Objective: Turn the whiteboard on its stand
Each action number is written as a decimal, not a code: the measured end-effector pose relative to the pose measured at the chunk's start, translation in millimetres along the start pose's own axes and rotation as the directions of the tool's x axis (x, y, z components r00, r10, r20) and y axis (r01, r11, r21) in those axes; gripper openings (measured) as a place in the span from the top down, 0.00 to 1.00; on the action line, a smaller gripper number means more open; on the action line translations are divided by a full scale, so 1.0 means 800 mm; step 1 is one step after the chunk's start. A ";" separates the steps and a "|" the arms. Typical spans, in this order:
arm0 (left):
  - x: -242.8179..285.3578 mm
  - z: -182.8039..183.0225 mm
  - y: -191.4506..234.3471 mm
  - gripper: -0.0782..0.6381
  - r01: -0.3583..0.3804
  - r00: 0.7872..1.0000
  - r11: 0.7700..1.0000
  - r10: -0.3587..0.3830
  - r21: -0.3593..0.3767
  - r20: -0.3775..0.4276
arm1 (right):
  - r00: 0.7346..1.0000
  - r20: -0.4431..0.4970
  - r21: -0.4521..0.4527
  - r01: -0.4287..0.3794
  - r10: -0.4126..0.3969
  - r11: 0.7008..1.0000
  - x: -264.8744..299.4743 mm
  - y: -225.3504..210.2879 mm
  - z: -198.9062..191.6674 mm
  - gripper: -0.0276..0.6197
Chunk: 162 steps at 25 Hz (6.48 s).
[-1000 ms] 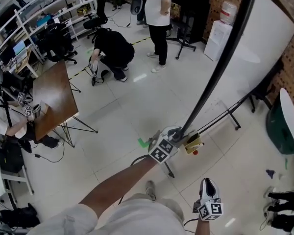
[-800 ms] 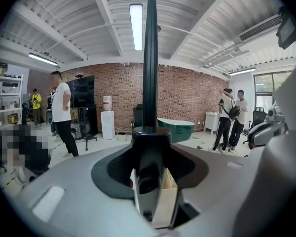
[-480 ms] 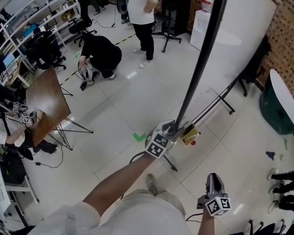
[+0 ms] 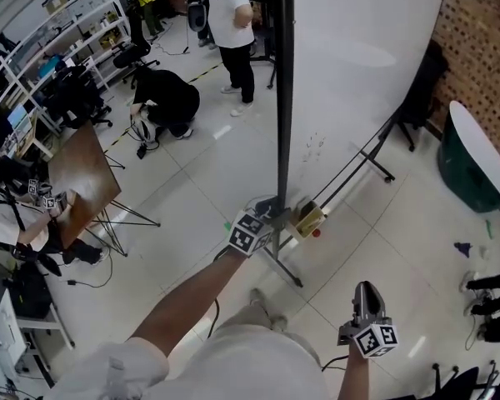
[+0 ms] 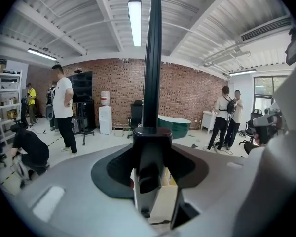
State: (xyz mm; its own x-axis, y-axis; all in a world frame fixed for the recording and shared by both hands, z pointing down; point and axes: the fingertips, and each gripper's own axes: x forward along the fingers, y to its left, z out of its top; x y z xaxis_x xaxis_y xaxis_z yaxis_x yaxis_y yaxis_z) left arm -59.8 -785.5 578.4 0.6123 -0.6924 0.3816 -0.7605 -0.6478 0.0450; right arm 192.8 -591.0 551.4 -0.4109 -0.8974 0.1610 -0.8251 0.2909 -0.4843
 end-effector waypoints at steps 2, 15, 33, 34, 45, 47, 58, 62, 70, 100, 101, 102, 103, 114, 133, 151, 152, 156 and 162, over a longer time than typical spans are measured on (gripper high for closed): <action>-0.005 -0.001 -0.009 0.60 -0.005 1.000 1.000 0.005 -0.002 0.006 | 1.000 0.011 0.009 -0.015 0.015 1.000 -0.011 0.000 -0.001 0.87; -0.039 -0.018 -0.050 0.60 -0.020 1.000 1.000 0.020 -0.009 0.012 | 0.999 0.022 -0.013 0.025 -0.025 1.000 -0.064 -0.001 -0.012 0.87; -0.122 -0.050 -0.092 0.60 0.056 0.998 0.998 -0.057 0.018 0.032 | 0.994 -0.004 -0.043 0.109 -0.109 0.993 -0.102 0.148 -0.106 0.87; -0.126 -0.052 -0.091 0.60 0.055 0.998 0.998 -0.056 0.017 0.030 | 0.993 -0.005 -0.048 0.114 -0.114 0.992 -0.105 0.159 -0.114 0.87; -0.187 -0.079 -0.107 0.60 0.051 0.998 0.998 -0.051 0.022 0.021 | 0.970 0.010 -0.013 0.242 -0.242 0.970 -0.181 0.190 -0.173 0.87; -0.199 -0.085 -0.111 0.60 0.049 0.999 0.999 -0.050 0.019 0.023 | 0.970 0.018 -0.016 0.245 -0.244 0.970 -0.190 0.191 -0.173 0.87; -0.251 -0.103 -0.119 0.60 0.008 1.000 1.000 -0.008 0.008 0.023 | 0.969 0.014 -0.008 0.245 -0.245 0.969 -0.240 0.190 -0.184 0.87; -0.265 -0.111 -0.134 0.60 -0.004 1.000 1.000 0.004 0.006 0.005 | 0.966 0.001 0.013 0.258 -0.258 0.966 -0.282 0.168 -0.200 0.87; -0.302 -0.131 -0.196 0.60 -0.044 0.999 0.999 0.044 0.000 -0.028 | 0.966 0.002 0.008 0.257 -0.257 0.966 -0.359 0.139 -0.185 0.88; -0.391 -0.173 -0.287 0.60 -0.141 0.990 0.988 0.142 -0.065 0.002 | 0.950 0.033 0.048 0.308 -0.310 0.950 -0.612 0.127 -0.231 0.88; -0.391 -0.173 -0.289 0.60 -0.139 0.990 0.988 0.139 -0.065 0.004 | 0.949 0.033 0.049 0.312 -0.314 0.949 -0.612 0.128 -0.229 0.88; -0.392 -0.173 -0.290 0.60 -0.134 0.991 0.989 0.135 -0.065 0.005 | 0.949 0.030 0.047 0.314 -0.315 0.948 -0.611 0.130 -0.229 0.88; -0.393 -0.173 -0.291 0.60 -0.128 0.992 0.990 0.129 -0.064 0.006 | 0.949 0.027 0.042 0.312 -0.314 0.949 -0.609 0.132 -0.230 0.88; -0.445 -0.192 -0.269 0.60 -0.079 0.997 0.996 0.079 -0.052 0.013 | 0.950 0.009 0.017 0.311 -0.312 0.950 -0.564 0.206 -0.246 0.88; -0.560 -0.232 -0.185 0.60 -0.041 0.998 0.999 0.042 -0.022 0.054 | 0.961 -0.033 -0.086 0.270 -0.273 0.959 -0.510 0.348 -0.328 0.88; -0.648 -0.275 -0.170 0.60 -0.160 0.986 0.981 0.165 -0.106 0.035 | 0.970 -0.099 -0.180 0.202 -0.222 0.963 -0.543 0.260 -0.312 0.88; -0.652 -0.277 -0.170 0.60 -0.171 0.984 0.979 0.175 -0.112 0.031 | 0.969 -0.099 -0.178 0.206 -0.226 0.962 -0.543 0.253 -0.312 0.88; -0.668 -0.284 -0.176 0.60 -0.199 0.979 0.972 0.202 -0.127 0.015 | 0.972 -0.077 -0.154 0.208 -0.221 0.966 -0.523 0.236 -0.296 0.88; -0.688 -0.291 -0.179 0.61 -0.230 0.973 0.964 0.232 -0.136 0.000 | 0.989 -0.087 -0.230 0.099 -0.122 0.968 -0.425 0.266 -0.266 0.88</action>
State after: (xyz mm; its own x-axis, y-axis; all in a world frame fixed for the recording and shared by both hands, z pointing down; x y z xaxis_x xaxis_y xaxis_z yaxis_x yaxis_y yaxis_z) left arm -338.3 -237.6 577.2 0.4194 -0.8237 0.3816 -0.9029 -0.4221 0.0811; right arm 74.7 -153.6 576.5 -0.3394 -0.8937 0.2933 -0.9287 0.2690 -0.2552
